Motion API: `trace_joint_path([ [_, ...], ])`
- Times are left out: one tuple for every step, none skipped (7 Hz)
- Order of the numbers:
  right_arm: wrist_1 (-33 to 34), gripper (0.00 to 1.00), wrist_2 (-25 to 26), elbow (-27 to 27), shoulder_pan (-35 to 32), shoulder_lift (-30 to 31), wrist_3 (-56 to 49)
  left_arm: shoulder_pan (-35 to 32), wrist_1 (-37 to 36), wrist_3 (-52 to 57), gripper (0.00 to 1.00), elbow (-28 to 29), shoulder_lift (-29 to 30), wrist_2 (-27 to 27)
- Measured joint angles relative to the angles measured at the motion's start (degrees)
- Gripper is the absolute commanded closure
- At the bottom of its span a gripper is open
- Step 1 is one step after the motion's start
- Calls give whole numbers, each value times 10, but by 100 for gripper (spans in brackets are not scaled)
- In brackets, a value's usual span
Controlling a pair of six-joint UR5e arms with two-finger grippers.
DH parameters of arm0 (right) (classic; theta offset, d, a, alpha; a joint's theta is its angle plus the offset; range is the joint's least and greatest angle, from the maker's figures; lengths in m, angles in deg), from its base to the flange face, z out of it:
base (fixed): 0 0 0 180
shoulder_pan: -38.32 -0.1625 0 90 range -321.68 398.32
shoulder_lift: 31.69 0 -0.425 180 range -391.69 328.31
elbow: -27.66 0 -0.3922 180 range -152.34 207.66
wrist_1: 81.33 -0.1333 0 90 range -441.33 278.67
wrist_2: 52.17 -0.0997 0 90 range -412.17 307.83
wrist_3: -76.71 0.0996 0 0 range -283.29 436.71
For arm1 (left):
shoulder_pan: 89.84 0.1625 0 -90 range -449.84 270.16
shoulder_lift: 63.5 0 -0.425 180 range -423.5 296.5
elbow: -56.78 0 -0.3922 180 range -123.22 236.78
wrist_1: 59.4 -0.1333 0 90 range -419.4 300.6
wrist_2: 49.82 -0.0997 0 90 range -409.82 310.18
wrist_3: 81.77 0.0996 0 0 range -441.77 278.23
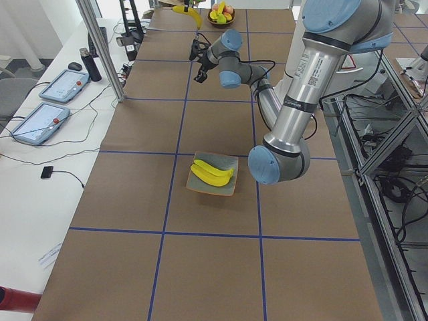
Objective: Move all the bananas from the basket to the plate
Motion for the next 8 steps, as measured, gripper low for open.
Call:
trace_joint_path([
  [1, 100, 16, 14, 26, -22, 99, 14, 25, -24, 0, 3, 16, -1],
  [3, 100, 43, 23, 58, -46, 191, 22, 52, -38, 0, 6, 28, -2],
  [3, 100, 70, 27, 90, -70, 269, 28, 67, -44, 1, 10, 45, -2],
  [4, 100, 90, 33, 117, -89, 318, 34, 73, -44, 1, 13, 60, -2],
  [-4, 100, 104, 49, 144, -98, 336, 42, 76, -42, 1, 15, 72, -1],
  [-35, 100, 112, 64, 166, -99, 337, 53, 83, -40, 1, 16, 80, 0],
  [-84, 100, 114, 70, 183, -97, 336, 63, 97, -30, 1, 18, 83, 4],
  [-124, 100, 114, 71, 199, -96, 327, 71, 108, -13, 1, 20, 84, 13],
])
